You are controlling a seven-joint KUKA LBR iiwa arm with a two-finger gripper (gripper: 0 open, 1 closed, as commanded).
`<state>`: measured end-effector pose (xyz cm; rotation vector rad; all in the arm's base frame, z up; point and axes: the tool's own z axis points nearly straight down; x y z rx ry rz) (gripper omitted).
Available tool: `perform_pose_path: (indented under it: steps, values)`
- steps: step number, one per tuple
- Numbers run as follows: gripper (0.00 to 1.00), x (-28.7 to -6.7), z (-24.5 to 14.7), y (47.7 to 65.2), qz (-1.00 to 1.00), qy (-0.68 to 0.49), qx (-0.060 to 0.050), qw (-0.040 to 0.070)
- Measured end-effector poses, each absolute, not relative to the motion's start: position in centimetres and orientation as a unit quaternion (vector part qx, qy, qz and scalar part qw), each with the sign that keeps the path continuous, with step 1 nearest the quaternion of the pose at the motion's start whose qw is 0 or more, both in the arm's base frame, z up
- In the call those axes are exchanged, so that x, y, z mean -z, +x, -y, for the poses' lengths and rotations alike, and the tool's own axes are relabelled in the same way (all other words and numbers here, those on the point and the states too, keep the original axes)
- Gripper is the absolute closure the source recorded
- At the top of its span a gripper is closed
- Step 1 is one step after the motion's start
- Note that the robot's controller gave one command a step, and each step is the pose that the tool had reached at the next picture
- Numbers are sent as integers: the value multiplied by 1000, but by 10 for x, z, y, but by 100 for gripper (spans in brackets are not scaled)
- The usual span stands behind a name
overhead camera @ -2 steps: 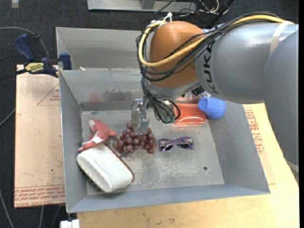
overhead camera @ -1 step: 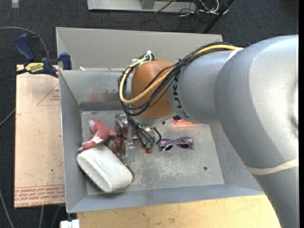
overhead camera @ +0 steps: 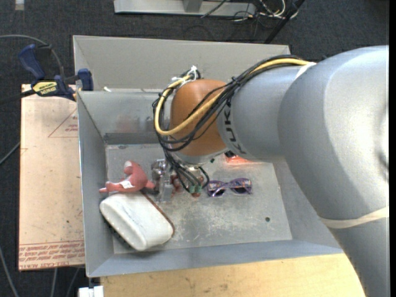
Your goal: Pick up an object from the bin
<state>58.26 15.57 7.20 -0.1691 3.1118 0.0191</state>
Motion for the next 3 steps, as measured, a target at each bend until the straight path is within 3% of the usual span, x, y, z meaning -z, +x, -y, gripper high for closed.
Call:
perform_pose_path:
  steps: [1, 2, 3]
  values:
    - [100, -72, -156, 583, -998, -54, -6, 13]
    - [100, -115, -153, 587, -998, -60, -4, 8]
    - [100, -146, -145, 585, -1000, -13, -7, 14]
